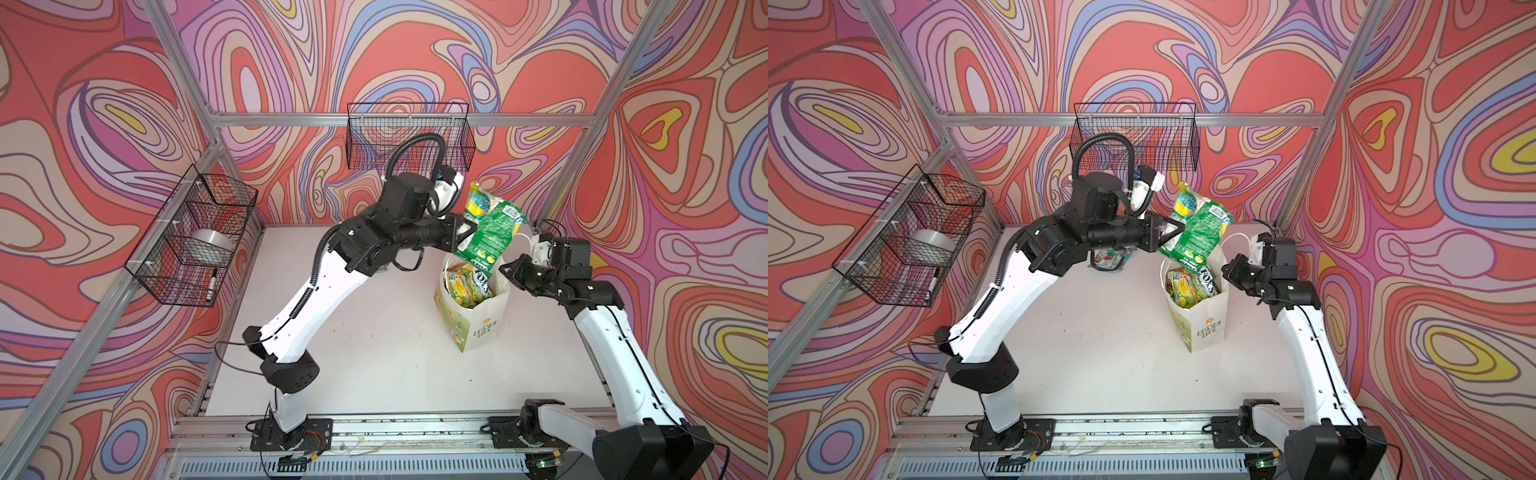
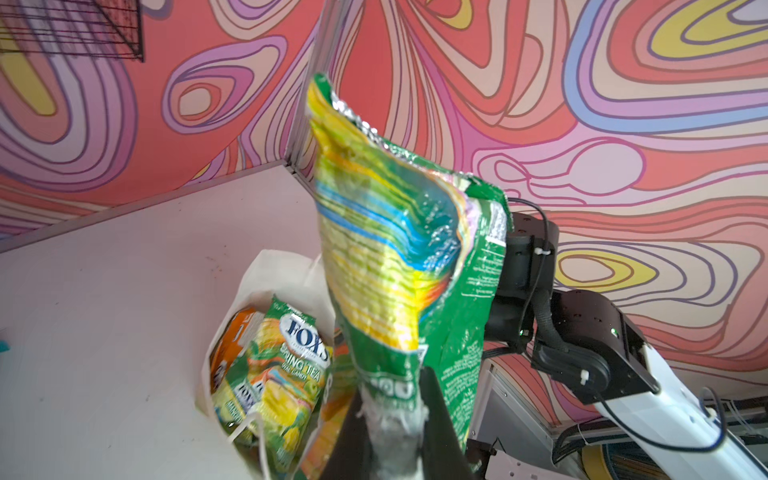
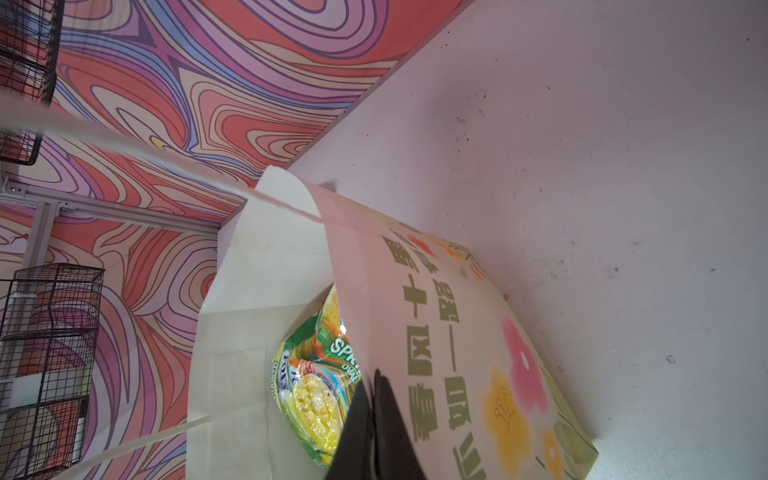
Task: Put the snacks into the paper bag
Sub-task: 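Lift the green mango packet with the left gripper and carry it toward the bag, then lower the green mango packet into the bag and open the left gripper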
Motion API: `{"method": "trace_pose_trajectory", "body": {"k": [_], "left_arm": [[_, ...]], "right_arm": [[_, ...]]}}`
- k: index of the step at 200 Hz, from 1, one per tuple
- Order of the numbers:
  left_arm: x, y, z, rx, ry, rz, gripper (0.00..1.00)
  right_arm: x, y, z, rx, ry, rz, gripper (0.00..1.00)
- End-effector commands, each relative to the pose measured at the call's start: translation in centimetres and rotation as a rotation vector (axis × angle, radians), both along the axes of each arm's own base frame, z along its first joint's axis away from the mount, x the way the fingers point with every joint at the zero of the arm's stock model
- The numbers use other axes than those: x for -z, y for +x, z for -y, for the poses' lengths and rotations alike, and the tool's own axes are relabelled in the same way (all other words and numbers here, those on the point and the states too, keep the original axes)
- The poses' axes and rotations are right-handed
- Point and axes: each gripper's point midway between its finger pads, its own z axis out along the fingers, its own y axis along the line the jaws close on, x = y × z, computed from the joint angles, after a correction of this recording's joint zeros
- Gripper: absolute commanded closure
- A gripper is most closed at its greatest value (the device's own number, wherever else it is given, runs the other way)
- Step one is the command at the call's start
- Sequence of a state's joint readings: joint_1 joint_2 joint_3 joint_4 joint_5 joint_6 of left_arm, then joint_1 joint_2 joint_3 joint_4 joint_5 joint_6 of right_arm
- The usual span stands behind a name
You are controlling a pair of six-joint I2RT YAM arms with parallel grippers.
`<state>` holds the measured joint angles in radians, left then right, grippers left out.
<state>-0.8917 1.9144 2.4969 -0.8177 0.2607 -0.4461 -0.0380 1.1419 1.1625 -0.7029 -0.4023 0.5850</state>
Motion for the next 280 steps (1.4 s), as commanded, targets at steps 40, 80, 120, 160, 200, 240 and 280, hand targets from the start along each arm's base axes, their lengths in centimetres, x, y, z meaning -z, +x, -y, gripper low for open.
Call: {"method": "trace_pose_trajectory", "body": {"k": [40,80,120,160,200,240,280], "left_arm": [[6.1,3.6,3.5,-0.068,0.124,0.008,0.97],[10.1,6.0,3.8,-0.178,0.193,-0.029,0.97],[13.9,7.0,3.5,-0.236,0.296,-0.065,0.97],[17.5,5.4,4.6,-0.186,0.366,-0.125,0.98],[19.5,0.6,6.1,-0.079,0.474,-0.095,0.96],[20.2,-1.3,4.2,-0.098,0.579,-0.084,0.96],[20.8,-3.4,2.4,-0.099,0.637,-0.082,0.90]], "right_arm": [[-2.7,-0.3,-0.3,-0.021,0.000,0.078,1.00],[-3.4,-0.2,-0.2,-0.001,0.012,0.098,1.00],[-2.1,0.0,-0.4,-0.014,0.018,0.056,1.00],[-3.9,-0.1,-0.4,-0.011,0.025,0.134,1.00],[-6.0,-1.0,0.6,0.033,-0.023,0.179,1.00],[-5.7,-1.6,0.8,0.019,-0.071,0.133,1.00],[-5.9,-2.0,1.0,0.032,-0.073,0.168,1.00]]}}
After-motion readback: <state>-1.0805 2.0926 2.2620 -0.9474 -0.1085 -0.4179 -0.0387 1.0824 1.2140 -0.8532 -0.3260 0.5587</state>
